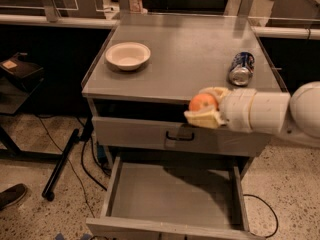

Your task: Pick orange from middle drawer and place on counter

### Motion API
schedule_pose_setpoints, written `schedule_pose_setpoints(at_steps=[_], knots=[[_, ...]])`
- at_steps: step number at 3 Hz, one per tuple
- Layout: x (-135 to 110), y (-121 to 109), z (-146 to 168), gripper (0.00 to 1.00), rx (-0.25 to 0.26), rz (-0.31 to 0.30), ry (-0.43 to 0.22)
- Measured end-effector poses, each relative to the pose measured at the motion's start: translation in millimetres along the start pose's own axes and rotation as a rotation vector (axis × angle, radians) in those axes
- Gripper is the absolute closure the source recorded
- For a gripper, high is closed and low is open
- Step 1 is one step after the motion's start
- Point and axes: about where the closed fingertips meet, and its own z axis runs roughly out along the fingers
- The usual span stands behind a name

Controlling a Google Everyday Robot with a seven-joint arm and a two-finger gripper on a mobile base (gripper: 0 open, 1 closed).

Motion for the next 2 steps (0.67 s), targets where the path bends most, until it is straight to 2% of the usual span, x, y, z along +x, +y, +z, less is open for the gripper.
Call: schedule_pose_setpoints(at_steps=[1, 2], knots=[[-33.9, -32.0, 2.0, 1.00, 0.015, -0.039, -0.024], [-34.6, -34.8, 6.0, 1.00, 0.019, -0.035, -0.033]])
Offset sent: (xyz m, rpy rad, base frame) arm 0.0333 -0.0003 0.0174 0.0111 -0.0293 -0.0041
